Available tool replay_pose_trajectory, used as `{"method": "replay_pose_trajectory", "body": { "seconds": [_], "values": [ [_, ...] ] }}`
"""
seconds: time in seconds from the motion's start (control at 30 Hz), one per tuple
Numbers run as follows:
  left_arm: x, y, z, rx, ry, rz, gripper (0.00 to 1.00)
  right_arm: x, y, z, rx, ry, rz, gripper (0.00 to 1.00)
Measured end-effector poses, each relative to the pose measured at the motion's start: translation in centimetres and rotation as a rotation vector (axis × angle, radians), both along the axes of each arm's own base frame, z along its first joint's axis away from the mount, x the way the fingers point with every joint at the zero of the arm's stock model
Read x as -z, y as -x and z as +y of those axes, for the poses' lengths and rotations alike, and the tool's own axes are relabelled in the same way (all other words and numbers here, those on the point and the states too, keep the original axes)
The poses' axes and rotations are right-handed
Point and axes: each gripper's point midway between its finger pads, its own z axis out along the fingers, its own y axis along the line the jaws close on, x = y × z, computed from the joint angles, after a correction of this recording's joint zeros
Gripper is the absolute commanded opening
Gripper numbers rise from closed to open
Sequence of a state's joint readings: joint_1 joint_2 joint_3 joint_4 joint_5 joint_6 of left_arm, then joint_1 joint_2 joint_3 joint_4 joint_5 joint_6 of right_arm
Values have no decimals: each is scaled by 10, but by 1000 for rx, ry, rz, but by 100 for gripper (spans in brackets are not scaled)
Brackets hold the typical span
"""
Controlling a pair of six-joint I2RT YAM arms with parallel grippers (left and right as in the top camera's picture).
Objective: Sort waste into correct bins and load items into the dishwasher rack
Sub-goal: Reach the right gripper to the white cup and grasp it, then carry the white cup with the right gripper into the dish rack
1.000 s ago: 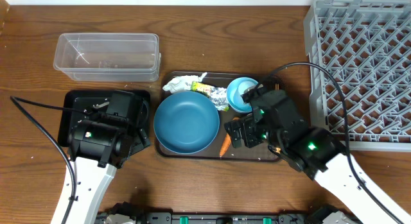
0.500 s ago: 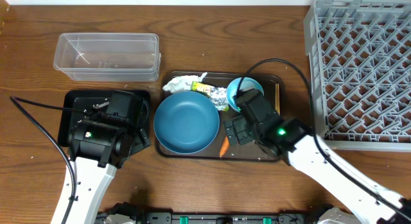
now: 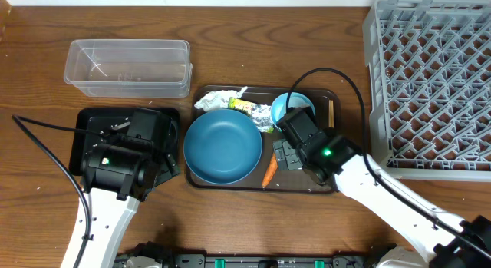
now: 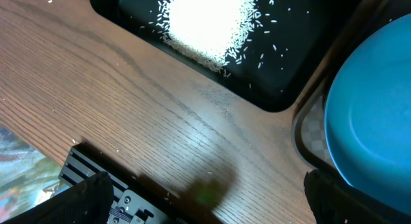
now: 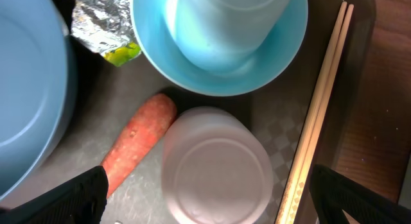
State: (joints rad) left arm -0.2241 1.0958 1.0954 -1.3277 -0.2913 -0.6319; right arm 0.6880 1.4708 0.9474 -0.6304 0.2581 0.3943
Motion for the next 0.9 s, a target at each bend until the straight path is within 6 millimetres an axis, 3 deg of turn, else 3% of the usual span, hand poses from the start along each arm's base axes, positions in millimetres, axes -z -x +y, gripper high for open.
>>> {"method": "replay_pose_trajectory", "body": {
  "seconds": [0.27,0.4,0.53,0.9],
  "values": [
    [0,0,0,0,0,0,98,29,-1,-4,40,51,61,98],
    [0,0,0,0,0,0,98,30,-3,-5,65,42,56,73],
    [0,0,0,0,0,0,98,29,-4,-5,94,31,52,59],
    [0,0,0,0,0,0,98,25,-2,-4,111,2,58,56]
  ]
}}
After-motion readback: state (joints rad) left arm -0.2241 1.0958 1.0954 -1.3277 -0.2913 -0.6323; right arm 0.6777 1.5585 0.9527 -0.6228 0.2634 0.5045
